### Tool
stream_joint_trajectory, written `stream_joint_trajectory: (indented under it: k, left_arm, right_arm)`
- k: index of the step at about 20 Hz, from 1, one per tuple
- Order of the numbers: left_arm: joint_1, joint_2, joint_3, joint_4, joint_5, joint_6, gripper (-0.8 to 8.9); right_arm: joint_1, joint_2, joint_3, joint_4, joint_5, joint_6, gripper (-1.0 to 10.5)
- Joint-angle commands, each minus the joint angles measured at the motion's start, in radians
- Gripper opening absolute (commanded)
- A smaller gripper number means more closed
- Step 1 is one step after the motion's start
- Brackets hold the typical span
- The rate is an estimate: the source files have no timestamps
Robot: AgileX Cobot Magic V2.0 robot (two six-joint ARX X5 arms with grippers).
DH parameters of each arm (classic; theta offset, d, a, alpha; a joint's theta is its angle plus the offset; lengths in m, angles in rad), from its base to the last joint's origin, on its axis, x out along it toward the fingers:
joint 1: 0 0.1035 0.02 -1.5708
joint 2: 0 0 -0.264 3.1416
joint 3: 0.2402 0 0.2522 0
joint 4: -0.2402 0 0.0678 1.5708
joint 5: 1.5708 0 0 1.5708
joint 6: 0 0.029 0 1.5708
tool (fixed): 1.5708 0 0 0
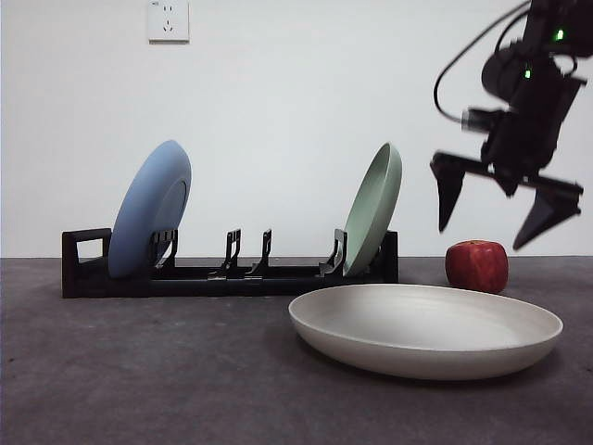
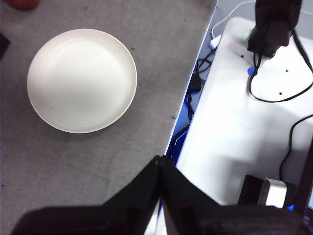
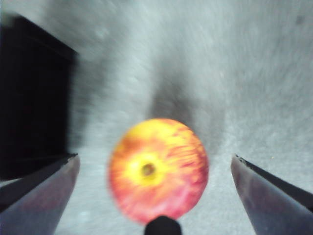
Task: Take the yellow plate from the plate rack,put the plate on the table,take the apple from the table,put the apple in the plate
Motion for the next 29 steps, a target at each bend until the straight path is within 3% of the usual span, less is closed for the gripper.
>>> stream_joint_trajectory:
  k: [1,5,6,8,10,14,17,23,29]
  left_arm:
    - [0.004,-0.051,-0.019,0.001,-0.023,-0.030,-0.05]
    - [0.004,-0.129,-0.022,0.001,-0.097,-0.062,-0.05]
    - [0.004,-0.149,-0.029,0.000,-0.089,-0.062,-0.05]
    - [0.004,-0.192,-0.068,0.000,-0.079,-0.068,-0.05]
    - [0.004,-0.247,-0.145,0.001,-0.090,-0.118,-0.05]
    - [0.004,-0.357,-0.306,0.000,-0.210,-0.251,-0.05]
    - [0.004,-0.420,-0.386,0.000,-0.238,-0.313,-0.05]
    - [0.001,-0.491,-0.435,0.001,-0.340,-0.324,-0.05]
    - [-0.037,-0.537,-0.475,0.001,-0.406,-0.318,-0.05]
  right_arm:
    - [0.000,0.046,0.002,0.004,0.005,-0.005,8.0]
    - [0.000,0.087,0.002,0.005,0.014,-0.005,7.8]
    - [0.000,0.090,0.002,0.005,0.019,-0.005,7.2]
    - [0.000,0.093,0.002,-0.002,0.023,-0.005,4.0]
    - [0.000,0.094,0.002,-0.002,0.022,-0.005,-0.2]
    - [0.000,0.090,0.003,-0.018,0.016,0.008,-0.1]
    - [0.000,0.047,0.003,-0.092,0.013,-0.014,-0.1]
    - [0.043,-0.175,0.003,-0.309,0.011,-0.082,-0.1]
    - [0.247,-0.308,0.000,-0.452,0.012,-0.098,-0.1]
